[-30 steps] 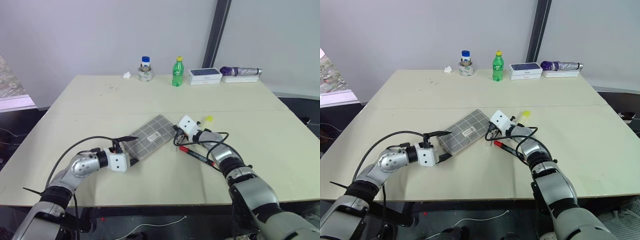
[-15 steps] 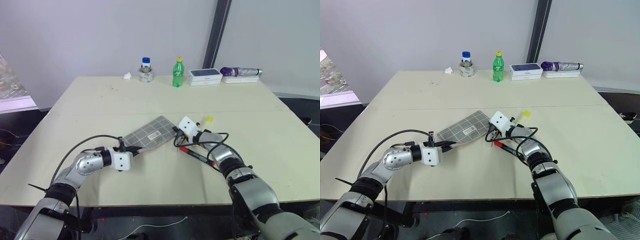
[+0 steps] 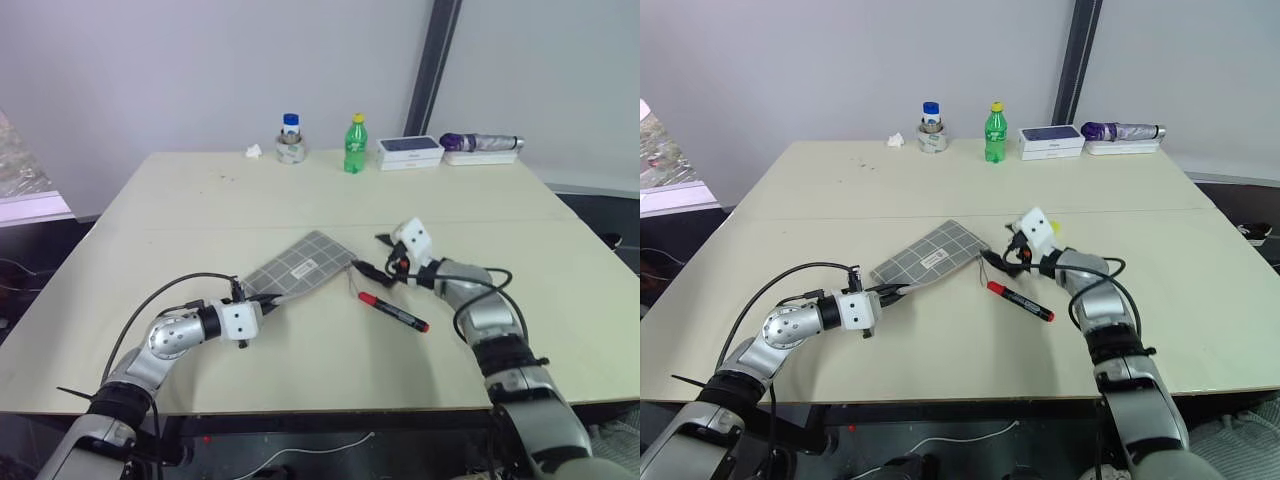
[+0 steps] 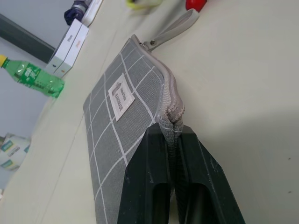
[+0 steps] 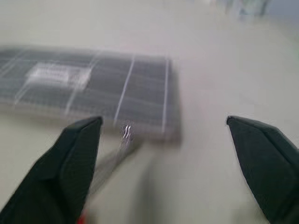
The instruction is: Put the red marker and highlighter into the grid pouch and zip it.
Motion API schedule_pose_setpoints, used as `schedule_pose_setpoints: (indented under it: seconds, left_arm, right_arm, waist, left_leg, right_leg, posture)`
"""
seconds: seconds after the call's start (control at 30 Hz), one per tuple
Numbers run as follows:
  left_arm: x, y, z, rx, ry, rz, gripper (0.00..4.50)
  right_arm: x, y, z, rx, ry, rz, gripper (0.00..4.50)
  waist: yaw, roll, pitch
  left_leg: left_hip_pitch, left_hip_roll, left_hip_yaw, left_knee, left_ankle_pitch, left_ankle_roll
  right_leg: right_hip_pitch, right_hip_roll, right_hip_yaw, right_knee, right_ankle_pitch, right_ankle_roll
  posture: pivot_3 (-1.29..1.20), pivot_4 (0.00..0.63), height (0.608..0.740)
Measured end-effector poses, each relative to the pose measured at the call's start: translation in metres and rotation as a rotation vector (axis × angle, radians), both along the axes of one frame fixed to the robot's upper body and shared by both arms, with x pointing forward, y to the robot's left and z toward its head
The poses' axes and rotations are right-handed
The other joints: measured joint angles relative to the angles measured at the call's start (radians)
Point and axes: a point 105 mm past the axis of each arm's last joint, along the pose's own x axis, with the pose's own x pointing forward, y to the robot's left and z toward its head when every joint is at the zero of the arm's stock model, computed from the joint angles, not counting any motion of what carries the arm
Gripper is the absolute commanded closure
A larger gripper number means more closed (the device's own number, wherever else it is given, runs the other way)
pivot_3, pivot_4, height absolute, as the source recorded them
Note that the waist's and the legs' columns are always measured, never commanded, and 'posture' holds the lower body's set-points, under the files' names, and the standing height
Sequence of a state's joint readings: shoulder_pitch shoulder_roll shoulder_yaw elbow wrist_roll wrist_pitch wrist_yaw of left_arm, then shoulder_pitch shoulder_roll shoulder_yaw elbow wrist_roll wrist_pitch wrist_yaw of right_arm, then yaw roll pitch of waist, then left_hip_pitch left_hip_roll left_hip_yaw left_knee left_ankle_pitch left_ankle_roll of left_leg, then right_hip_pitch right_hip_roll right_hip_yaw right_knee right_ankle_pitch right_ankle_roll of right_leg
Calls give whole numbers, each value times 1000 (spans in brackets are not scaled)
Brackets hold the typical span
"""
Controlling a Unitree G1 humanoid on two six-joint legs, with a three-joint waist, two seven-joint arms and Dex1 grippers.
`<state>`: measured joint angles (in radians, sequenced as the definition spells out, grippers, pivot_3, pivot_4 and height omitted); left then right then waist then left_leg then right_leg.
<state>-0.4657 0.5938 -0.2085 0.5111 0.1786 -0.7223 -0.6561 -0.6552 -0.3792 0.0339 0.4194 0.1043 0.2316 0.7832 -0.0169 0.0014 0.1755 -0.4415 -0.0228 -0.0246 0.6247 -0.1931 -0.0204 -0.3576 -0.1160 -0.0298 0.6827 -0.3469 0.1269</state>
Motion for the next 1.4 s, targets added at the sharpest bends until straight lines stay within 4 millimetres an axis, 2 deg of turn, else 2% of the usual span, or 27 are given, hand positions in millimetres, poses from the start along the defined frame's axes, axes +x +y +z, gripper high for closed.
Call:
schedule_pose_setpoints:
  seconds: [0.07,0.2,0.5,0.6,0.83,1.13,1.3,1.4]
  left_arm:
    - [0,-2,0,-1,0,-5,4500]
    - [-1,-3,0,-1,1,-5,4500]
    - [-3,-3,-1,6,-2,-4,4500]
    - [-4,-3,-1,6,-3,-6,4500]
    - [-4,-4,-1,12,-7,-7,4500]
    - [-4,-4,-1,18,-11,-9,4500]
    - [-4,-4,-1,21,-14,-8,4500]
    - [-2,-5,0,-8,0,7,4500]
  right_arm:
    - [-1,6,-9,13,58,-30,25]
    - [0,18,-4,24,79,-73,25]
    - [0,39,-17,5,157,-104,25]
    - [0,40,-17,-35,143,-114,913]
    - [-1,41,-18,-48,166,-124,4449]
    - [-3,42,-16,-11,196,-114,4449]
    - [-18,63,9,28,159,12,4449]
    - [-34,80,14,35,146,110,4449]
  waist:
    - [-3,0,0]
    - [1,0,0]
    - [1,0,0]
    - [2,0,0]
    - [2,0,0]
    - [2,0,0]
    - [2,0,0]
    - [5,0,0]
  left_leg:
    - [0,0,0,-1,0,0]
    - [0,0,0,-1,0,0]
    - [0,0,0,-1,0,0]
    - [0,0,0,-1,0,0]
    - [0,0,0,-1,0,0]
    - [0,0,0,-1,0,0]
    - [0,0,0,-1,0,0]
    - [0,0,-1,-1,0,0]
  right_leg:
    - [-1,0,0,1,0,0]
    - [-1,0,0,0,0,0]
    - [-1,0,0,0,0,0]
    - [-1,0,0,0,0,0]
    - [-1,0,0,0,0,0]
    - [-1,0,0,0,0,0]
    - [-1,0,0,0,0,0]
    - [0,0,0,0,0,0]
  posture:
    - [0,150,740]
    - [0,150,740]
    - [0,150,740]
    - [0,150,740]
    - [0,150,740]
    - [0,150,740]
    - [0,150,740]
    - [0,150,740]
